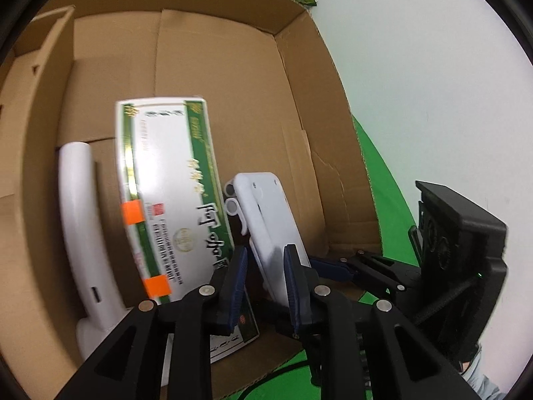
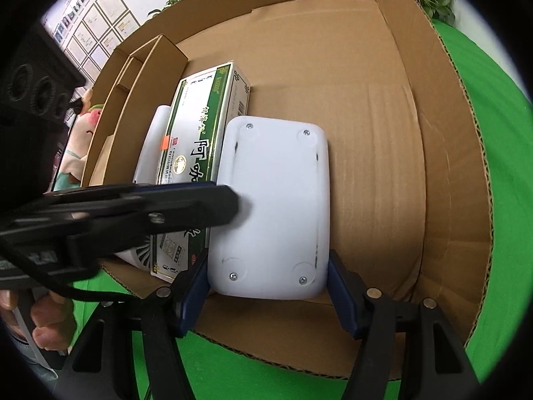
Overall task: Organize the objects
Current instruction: 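Carry the white case with the left gripper into the box beside the medicine box, then open the left gripper to release the case and withdraw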
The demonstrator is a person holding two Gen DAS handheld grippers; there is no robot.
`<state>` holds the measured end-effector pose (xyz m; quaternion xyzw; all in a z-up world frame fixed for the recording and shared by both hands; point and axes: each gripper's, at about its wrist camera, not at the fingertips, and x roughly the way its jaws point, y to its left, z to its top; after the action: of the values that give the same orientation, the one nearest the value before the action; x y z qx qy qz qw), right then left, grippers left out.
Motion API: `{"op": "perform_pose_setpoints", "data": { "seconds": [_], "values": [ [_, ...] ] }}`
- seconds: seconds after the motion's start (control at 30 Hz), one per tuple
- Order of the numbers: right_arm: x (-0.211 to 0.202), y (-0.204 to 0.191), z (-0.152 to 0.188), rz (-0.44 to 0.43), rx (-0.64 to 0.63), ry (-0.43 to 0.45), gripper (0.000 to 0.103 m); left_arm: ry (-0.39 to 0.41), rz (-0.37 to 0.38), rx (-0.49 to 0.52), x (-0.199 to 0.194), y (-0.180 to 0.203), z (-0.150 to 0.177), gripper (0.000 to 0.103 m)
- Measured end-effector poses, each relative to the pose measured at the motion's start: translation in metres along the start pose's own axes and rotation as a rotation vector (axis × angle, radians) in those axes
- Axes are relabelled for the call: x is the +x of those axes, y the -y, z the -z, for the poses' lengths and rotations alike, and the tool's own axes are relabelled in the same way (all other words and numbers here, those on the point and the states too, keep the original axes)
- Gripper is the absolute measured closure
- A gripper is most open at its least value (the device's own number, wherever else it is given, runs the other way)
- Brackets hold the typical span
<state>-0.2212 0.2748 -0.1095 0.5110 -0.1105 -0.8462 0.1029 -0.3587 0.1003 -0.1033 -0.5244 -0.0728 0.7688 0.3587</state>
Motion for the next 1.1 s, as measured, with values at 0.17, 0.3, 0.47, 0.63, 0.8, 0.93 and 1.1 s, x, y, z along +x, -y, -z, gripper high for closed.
{"op": "perform_pose_setpoints", "data": {
  "seconds": [0.17,0.3,0.47,0.63,0.8,0.93,1.1],
  "values": [
    [0.0,-0.002,0.003,0.025,0.01,-0.03,0.036,0.033,-0.029,0.034,-0.018,0.003,0.009,0.081],
    [-0.006,0.0,0.006,0.018,0.038,-0.019,0.036,0.068,-0.058,0.045,-0.03,0.0,0.02,0.081],
    [-0.029,-0.011,0.015,0.03,-0.032,0.038,0.036,0.152,-0.124,0.051,-0.065,-0.017,0.025,0.08],
    [-0.053,-0.023,0.036,0.083,-0.064,0.174,0.036,0.332,-0.278,0.109,-0.101,-0.012,0.049,0.053],
    [-0.061,-0.055,0.054,0.263,-0.14,0.43,0.016,0.595,-0.539,0.108,-0.129,-0.004,0.094,0.002],
    [-0.064,-0.074,0.054,0.328,-0.138,0.606,0.001,0.616,-0.672,0.046,-0.128,-0.016,0.115,0.001],
    [-0.052,-0.084,0.054,0.332,-0.115,0.601,0.001,0.568,-0.797,-0.003,-0.103,-0.039,0.122,0.001]
  ]
}}
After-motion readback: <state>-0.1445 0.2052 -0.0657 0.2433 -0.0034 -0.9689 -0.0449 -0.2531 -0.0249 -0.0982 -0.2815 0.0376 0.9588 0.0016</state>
